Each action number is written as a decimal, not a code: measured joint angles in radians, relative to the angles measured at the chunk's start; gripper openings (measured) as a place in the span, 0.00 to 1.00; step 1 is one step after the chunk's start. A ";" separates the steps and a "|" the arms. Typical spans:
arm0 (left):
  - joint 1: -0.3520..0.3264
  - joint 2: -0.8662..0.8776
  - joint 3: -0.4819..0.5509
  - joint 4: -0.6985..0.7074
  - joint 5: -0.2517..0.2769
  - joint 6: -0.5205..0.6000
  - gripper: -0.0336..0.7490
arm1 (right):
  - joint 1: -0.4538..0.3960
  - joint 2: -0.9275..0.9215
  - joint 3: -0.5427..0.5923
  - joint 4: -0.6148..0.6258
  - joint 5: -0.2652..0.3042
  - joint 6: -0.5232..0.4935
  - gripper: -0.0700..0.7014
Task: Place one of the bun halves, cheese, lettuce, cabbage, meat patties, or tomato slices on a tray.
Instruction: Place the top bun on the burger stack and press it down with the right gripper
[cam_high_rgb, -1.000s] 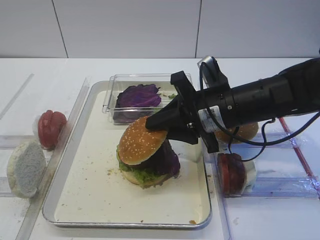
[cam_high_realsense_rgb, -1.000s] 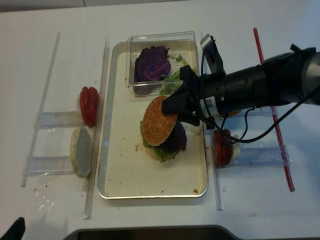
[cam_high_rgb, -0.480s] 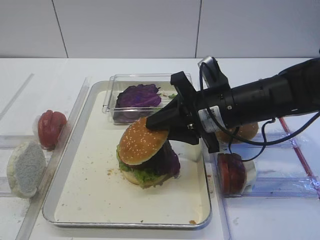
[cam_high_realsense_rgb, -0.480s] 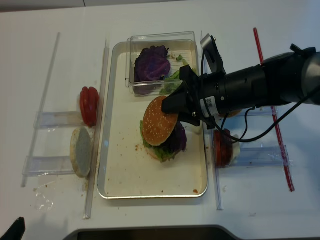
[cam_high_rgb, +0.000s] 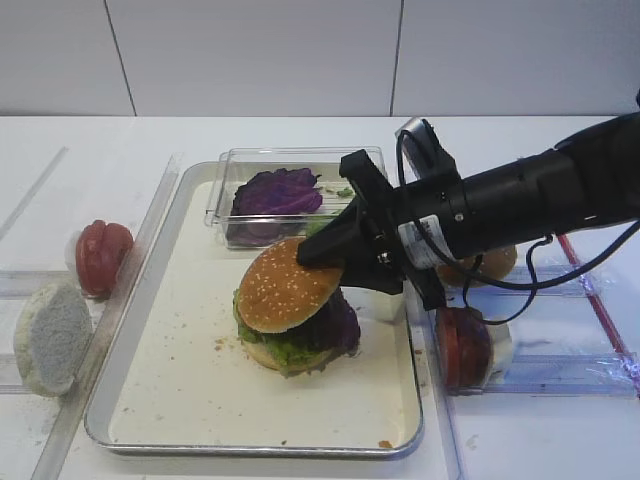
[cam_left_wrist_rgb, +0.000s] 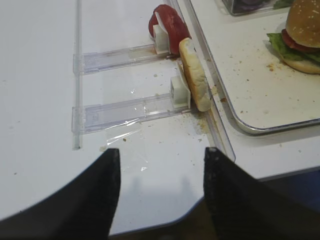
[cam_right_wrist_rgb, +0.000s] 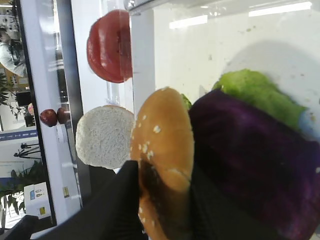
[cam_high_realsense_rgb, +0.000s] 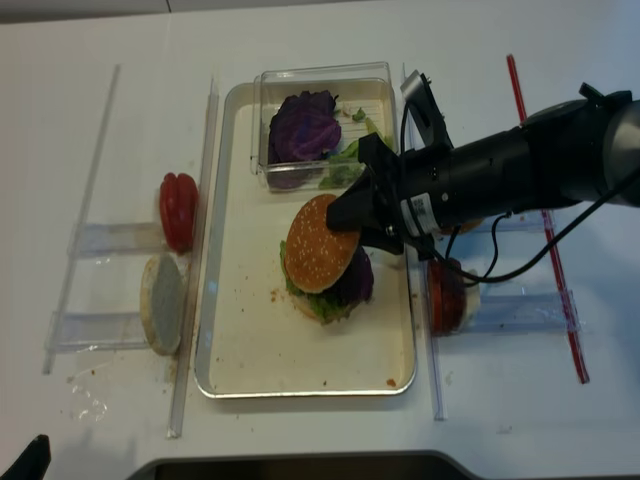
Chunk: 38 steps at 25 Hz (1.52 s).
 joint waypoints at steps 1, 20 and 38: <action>0.000 0.000 0.000 0.000 0.000 0.000 0.50 | 0.000 0.000 0.000 -0.005 -0.001 0.006 0.43; 0.000 0.000 0.000 0.000 0.000 0.000 0.50 | 0.000 0.000 -0.047 -0.108 -0.030 0.067 0.43; 0.000 0.000 0.000 0.000 0.000 0.000 0.50 | 0.000 -0.031 -0.060 -0.220 -0.065 0.150 0.44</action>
